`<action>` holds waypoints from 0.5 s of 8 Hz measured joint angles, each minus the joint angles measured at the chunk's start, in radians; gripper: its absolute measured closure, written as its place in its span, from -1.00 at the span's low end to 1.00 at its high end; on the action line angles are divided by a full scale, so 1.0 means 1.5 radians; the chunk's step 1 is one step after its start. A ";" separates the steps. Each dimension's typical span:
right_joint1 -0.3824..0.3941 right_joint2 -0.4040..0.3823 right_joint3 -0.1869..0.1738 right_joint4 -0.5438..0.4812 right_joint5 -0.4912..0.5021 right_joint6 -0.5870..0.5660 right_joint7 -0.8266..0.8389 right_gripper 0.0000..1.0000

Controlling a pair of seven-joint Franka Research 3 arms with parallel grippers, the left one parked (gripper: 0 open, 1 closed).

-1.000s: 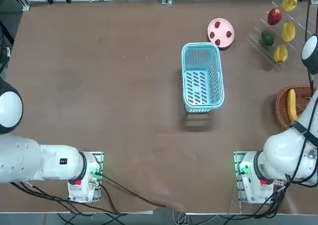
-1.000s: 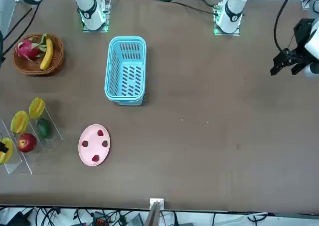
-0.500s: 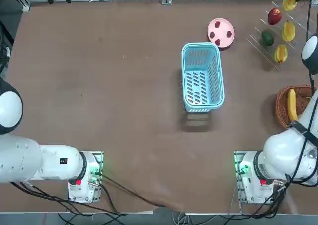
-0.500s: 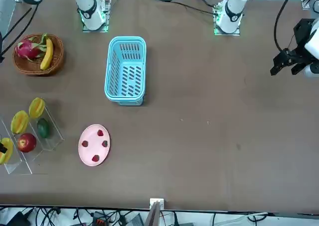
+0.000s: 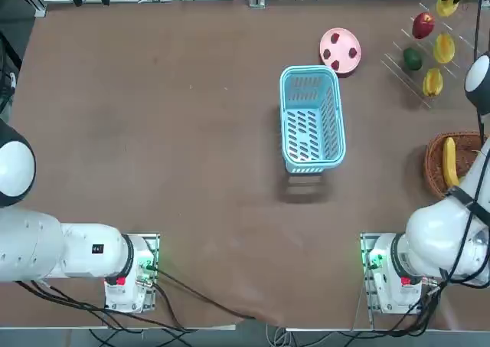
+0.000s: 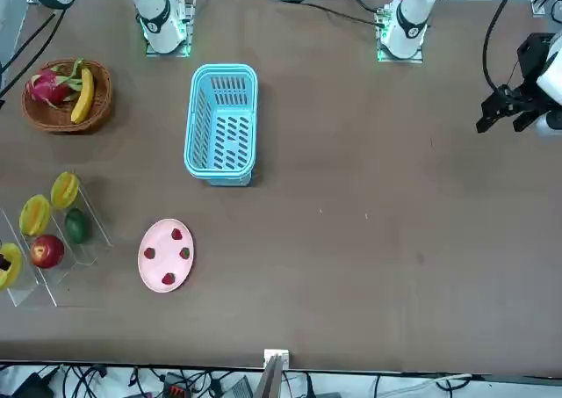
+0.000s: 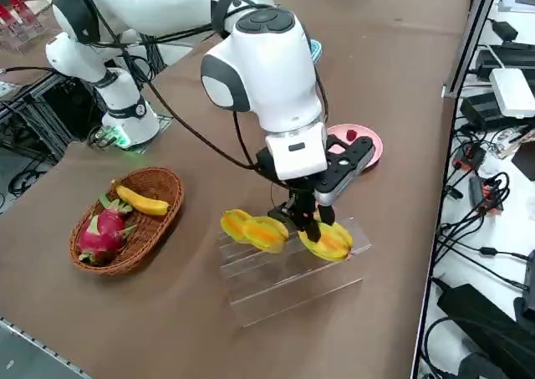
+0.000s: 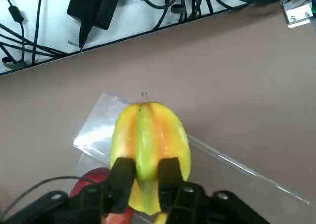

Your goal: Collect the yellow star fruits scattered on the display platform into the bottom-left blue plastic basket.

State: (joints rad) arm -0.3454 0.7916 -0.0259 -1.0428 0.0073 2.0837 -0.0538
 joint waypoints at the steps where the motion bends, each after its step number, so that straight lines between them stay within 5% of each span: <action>1: -0.001 0.000 0.000 0.000 0.000 0.000 0.000 0.47; 4: 0.000 -0.001 0.001 0.015 0.000 -0.059 0.000 0.47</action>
State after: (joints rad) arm -0.3450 0.7895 -0.0243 -1.0205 0.0073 1.9945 -0.0538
